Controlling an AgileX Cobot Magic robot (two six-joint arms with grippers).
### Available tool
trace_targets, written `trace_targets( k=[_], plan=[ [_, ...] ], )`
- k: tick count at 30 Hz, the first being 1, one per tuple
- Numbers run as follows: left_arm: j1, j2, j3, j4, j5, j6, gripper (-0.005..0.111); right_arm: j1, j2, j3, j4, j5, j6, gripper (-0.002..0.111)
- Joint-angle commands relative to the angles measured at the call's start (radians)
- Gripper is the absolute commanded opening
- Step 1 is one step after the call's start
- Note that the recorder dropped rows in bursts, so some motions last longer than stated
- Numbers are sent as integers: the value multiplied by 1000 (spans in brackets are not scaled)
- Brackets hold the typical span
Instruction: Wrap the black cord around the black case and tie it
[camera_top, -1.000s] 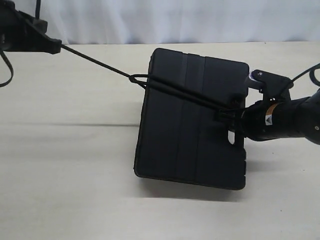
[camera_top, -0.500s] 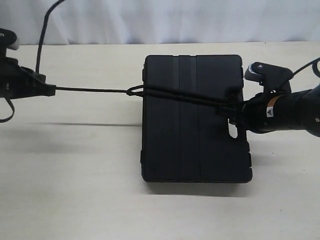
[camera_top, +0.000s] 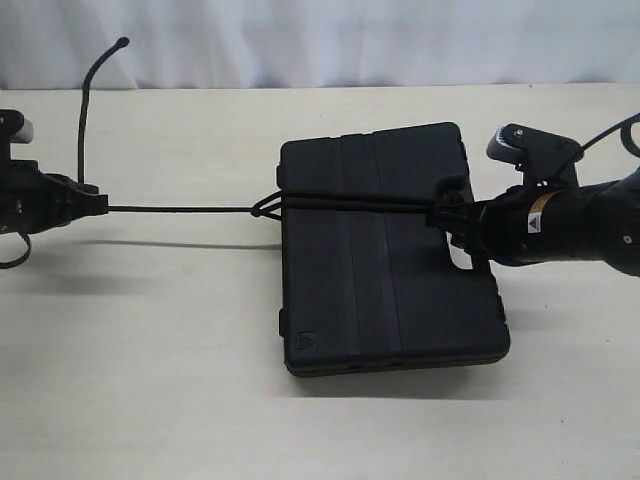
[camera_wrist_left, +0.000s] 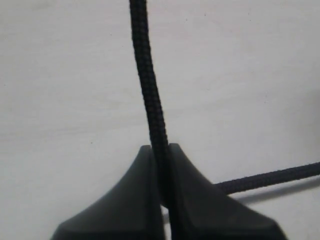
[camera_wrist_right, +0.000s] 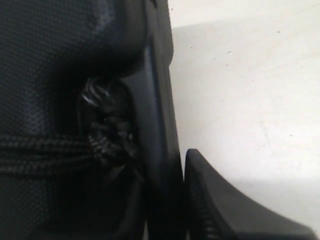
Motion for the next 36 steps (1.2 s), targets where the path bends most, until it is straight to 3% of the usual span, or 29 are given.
trace_targets(
  k=[1,7,16,21,27,32,36],
  plan=[
    [51,1,1,-116,95,10,0,-34,24,-6,78,-19,91,4],
    [89,1,1,-143,57,24,0,18,99,-18,91,-131,133,4],
    [123,1,1,-170,27,12,0,58,206,-181,91,-44,199,4],
    [119,1,-28,-156,-20,12,14,58,258,-238,91,-44,235,4],
    [119,1,-104,-137,130,12,36,58,308,-326,87,-32,231,4],
    [119,1,-118,-139,126,12,49,58,336,-406,84,58,186,5],
    [119,-19,-120,-137,133,12,49,58,338,-438,88,134,113,24]
  ],
)
